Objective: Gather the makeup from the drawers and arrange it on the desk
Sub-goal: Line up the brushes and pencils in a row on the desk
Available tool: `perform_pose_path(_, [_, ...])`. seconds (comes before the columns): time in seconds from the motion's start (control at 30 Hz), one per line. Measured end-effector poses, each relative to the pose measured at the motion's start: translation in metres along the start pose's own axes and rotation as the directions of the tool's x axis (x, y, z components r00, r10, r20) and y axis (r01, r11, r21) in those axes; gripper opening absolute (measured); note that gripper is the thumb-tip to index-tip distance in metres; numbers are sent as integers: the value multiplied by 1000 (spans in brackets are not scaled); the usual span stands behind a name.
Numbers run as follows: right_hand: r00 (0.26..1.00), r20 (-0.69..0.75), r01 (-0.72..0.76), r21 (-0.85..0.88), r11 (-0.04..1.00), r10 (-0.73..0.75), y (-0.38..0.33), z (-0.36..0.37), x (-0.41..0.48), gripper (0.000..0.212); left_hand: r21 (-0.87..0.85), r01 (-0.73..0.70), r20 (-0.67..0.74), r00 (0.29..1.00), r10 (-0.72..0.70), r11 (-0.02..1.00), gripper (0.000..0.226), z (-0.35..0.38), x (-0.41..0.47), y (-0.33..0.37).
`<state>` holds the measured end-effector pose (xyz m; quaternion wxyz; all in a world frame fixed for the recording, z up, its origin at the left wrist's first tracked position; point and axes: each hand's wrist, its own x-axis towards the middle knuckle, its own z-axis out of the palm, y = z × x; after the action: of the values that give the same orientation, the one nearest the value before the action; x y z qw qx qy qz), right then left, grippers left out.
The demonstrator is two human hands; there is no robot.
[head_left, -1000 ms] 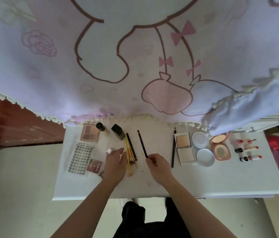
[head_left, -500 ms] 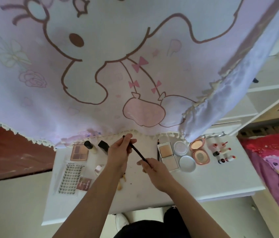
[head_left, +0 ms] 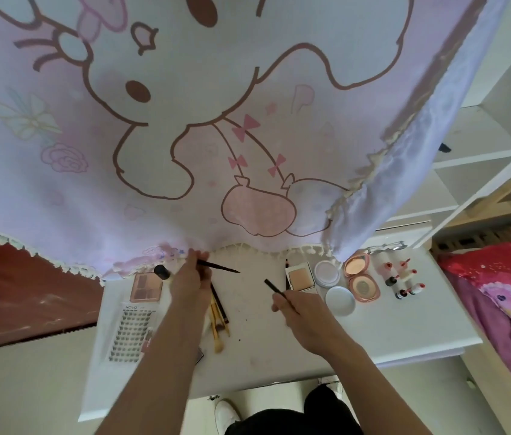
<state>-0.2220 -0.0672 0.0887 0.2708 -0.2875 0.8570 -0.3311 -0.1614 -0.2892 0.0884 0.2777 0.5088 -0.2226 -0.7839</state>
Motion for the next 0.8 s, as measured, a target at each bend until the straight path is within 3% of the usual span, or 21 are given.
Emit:
perform_pose_path(0.1, [994, -59, -82, 77, 994, 87, 12, -4, -5, 34, 130, -85, 84, 994, 75, 988, 17, -2, 5, 21])
perform_pose_path(0.2, [987, -76, -116, 287, 951, 144, 5, -1, -4, 39, 243, -132, 178, 980, 89, 961, 26, 1, -8, 14])
perform_pose_path(0.3, [990, -74, -77, 408, 910, 116, -10, -1, -5, 26, 266, -151, 195, 976, 100, 952, 27, 0, -21, 0])
perform_pose_path(0.43, [993, -78, -50, 390, 920, 87, -11, 0, -4, 32, 199, -66, 168, 985, 32, 978, 21, -11, -25, -15])
perform_pose_path(0.63, [987, -64, -121, 304, 945, 147, 2, 7, 2, 27, 263, 79, 74, 992, -101, 962, 19, -24, -17, -25])
perform_pose_path(0.8, [952, 10, -274, 462, 843, 304, 14, 17, 6, 36, 190, 271, 99, 951, -293, 944, 3, -33, -21, -40])
